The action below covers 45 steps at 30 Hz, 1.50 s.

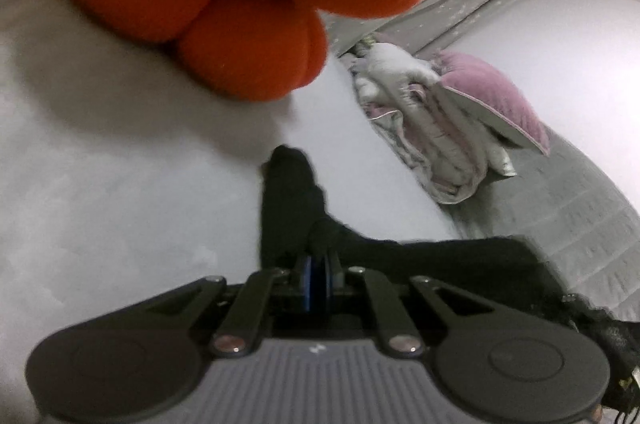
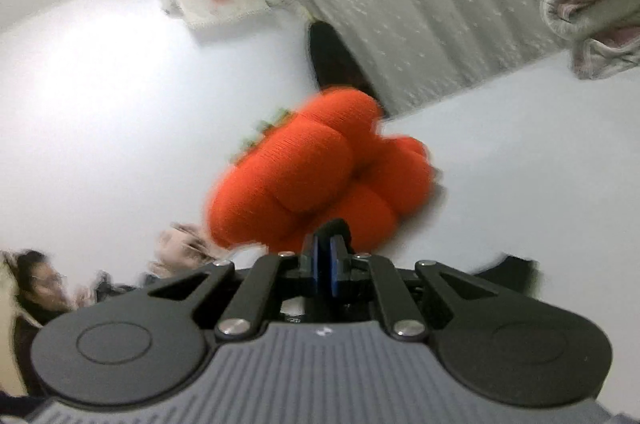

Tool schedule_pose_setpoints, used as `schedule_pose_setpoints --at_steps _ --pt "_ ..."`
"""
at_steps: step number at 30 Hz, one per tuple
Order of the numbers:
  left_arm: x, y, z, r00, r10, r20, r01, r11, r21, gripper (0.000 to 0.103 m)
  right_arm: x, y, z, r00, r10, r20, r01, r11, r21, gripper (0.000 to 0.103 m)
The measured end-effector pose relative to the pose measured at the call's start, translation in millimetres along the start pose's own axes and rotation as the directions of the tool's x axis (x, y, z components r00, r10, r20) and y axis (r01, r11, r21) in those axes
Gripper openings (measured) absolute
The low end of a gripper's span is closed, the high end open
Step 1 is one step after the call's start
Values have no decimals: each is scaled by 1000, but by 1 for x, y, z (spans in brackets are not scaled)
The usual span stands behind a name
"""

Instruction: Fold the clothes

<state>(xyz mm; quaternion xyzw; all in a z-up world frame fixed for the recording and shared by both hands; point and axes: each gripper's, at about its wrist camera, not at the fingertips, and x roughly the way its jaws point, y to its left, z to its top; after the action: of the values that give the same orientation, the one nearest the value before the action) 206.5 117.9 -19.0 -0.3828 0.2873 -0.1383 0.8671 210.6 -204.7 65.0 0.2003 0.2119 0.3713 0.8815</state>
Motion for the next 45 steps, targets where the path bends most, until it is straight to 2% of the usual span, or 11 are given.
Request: schedule_pose_setpoints --at_steps 2,7,13,15,20,26,35,37,39,42,45 --pt "-3 -2 -1 1000 14 3 -15 1000 23 5 14 -16 -9 990 -114 -77 116 993 18 8" --pt "1 -17 -3 997 73 17 -75 988 137 5 26 -42 -22 952 -278 -128 286 957 51 8" --pt "-4 -24 -2 997 34 69 -45 985 167 5 17 -25 -17 958 -283 -49 284 959 19 8" --pt "0 -23 -3 995 80 56 -89 981 175 6 15 -29 -18 953 -298 -48 299 954 26 8" --pt "6 -19 -5 989 137 50 -144 975 171 10 37 -42 -33 914 -383 -137 389 921 23 10" --pt "5 -24 -2 984 160 77 -171 968 182 11 33 -33 -28 913 -396 -96 400 916 24 14" --pt "6 -34 -5 980 176 89 -193 947 258 11 37 -29 -27 905 -410 -114 411 912 -16 15" --pt "5 -36 -4 980 173 97 -193 943 272 11 38 -26 -27 913 -394 -107 392 919 -36 15" --pt "5 -37 -5 978 177 108 -201 937 286 8 41 -25 -28 910 -398 -113 394 917 -54 13" --pt "-1 -37 -4 973 167 158 -206 940 271 6 43 -24 -28 897 -431 -96 424 901 -89 10" --pt "-11 -34 0 966 121 228 -174 956 234 6 35 -17 -28 908 -420 -5 417 903 -104 10"
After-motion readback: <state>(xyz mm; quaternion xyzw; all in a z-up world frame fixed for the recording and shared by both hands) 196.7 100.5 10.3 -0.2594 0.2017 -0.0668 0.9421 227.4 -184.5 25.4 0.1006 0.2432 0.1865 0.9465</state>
